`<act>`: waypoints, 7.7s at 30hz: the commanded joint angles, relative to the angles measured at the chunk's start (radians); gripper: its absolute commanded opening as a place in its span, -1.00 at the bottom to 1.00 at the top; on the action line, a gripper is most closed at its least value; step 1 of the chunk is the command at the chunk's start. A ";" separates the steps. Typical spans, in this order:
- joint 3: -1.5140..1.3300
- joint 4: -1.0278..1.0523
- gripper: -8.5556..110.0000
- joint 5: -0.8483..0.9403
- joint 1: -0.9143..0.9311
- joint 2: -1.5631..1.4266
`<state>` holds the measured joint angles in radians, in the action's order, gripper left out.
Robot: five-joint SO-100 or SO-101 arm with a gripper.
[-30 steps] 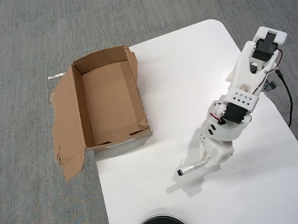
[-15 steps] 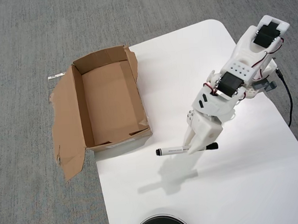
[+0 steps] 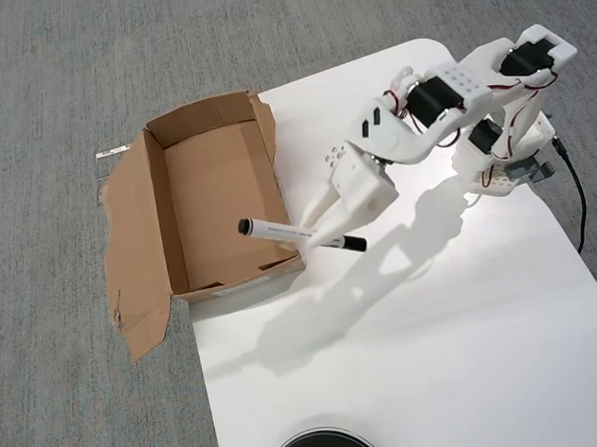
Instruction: Grasp a pen and put it in the box.
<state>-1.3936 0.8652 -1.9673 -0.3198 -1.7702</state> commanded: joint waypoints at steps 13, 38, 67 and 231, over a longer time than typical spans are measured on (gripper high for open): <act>0.123 -0.017 -0.85 0.067 0.220 -0.037; 0.332 -0.017 -0.85 0.436 0.303 0.123; 0.752 -0.017 -0.85 0.528 0.341 0.574; -1.679 -0.101 -0.85 1.808 0.292 -1.655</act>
<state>-2.9982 0.8820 -0.1649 0.0161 -3.3686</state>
